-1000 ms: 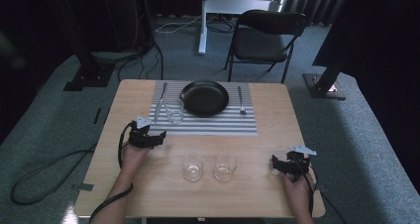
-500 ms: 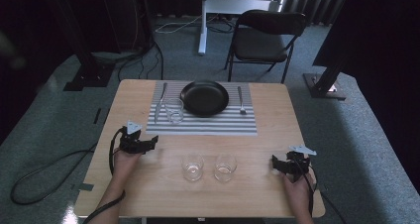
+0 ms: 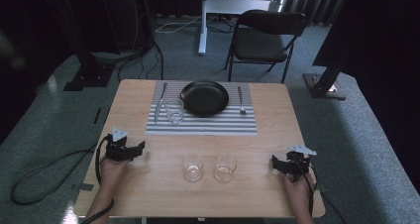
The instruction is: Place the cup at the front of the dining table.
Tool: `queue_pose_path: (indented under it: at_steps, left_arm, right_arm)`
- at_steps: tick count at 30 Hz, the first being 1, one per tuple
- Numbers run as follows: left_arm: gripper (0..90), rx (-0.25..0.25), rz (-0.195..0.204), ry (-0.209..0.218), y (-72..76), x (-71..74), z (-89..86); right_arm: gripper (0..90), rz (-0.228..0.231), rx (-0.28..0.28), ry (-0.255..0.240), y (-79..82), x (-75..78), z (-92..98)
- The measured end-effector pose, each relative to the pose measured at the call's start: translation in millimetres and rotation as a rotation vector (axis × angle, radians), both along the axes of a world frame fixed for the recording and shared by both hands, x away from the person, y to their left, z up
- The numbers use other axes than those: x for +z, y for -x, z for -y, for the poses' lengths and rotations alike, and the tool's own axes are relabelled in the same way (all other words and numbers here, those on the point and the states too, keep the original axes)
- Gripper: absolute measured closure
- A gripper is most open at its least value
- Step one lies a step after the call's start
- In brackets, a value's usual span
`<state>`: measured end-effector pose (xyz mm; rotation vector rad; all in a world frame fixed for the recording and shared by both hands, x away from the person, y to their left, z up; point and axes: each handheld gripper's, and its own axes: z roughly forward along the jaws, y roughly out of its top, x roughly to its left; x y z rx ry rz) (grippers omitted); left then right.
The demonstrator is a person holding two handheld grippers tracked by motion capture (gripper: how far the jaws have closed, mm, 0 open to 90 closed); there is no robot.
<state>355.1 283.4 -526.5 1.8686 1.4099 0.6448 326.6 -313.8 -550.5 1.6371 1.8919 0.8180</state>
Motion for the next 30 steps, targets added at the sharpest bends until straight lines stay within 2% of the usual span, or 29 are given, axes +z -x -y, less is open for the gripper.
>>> queue_pose_path:
  at_steps: [6, 8, 12, 15, 19, 25, 27, 28, 30]
  left_arm:
    - [18.8, 0.034, -0.011, -0.034, 9.6, -0.5, -13.0]
    - [18.8, 0.041, 0.001, -0.017, 12.7, -0.6, -16.6]
    - [18.8, 0.055, -0.01, -0.032, 17.9, -1.7, -22.9]
    - [18.8, 0.068, -0.007, -0.018, 23.0, -2.4, -28.8]
    - [18.8, 0.087, -0.018, -0.027, 27.1, -4.3, -33.6]
    - [18.8, 0.121, -0.012, -0.035, 36.5, -5.2, -38.0]
    - [18.8, 0.124, 0.015, 0.006, 42.6, -3.6, -43.4]
    - [18.8, 0.124, 0.015, 0.006, 42.6, -3.6, -43.4]
    - [18.8, 0.14, 0.012, 0.033, 46.3, -5.3, -49.0]
  right_arm:
    - [12.0, -0.001, -0.001, -0.001, 0.0, 0.1, -0.1]
    - [12.0, -0.001, -0.001, -0.001, 0.0, 0.1, -0.1]
    - [12.0, -0.001, -0.001, -0.001, 0.1, 0.1, -0.2]
    - [12.0, -0.001, 0.0, -0.001, 0.3, 0.1, -0.2]
    - [12.0, -0.001, 0.0, 0.0, 0.3, 0.1, -0.2]
    - [12.0, -0.001, 0.0, -0.001, 0.4, 0.2, -0.3]
    - [12.0, -0.001, 0.0, -0.001, 0.4, 0.1, -0.3]
    - [12.0, -0.001, 0.0, -0.001, 0.4, 0.1, -0.3]
    - [12.0, -0.001, 0.0, -0.001, 0.4, 0.1, -0.3]
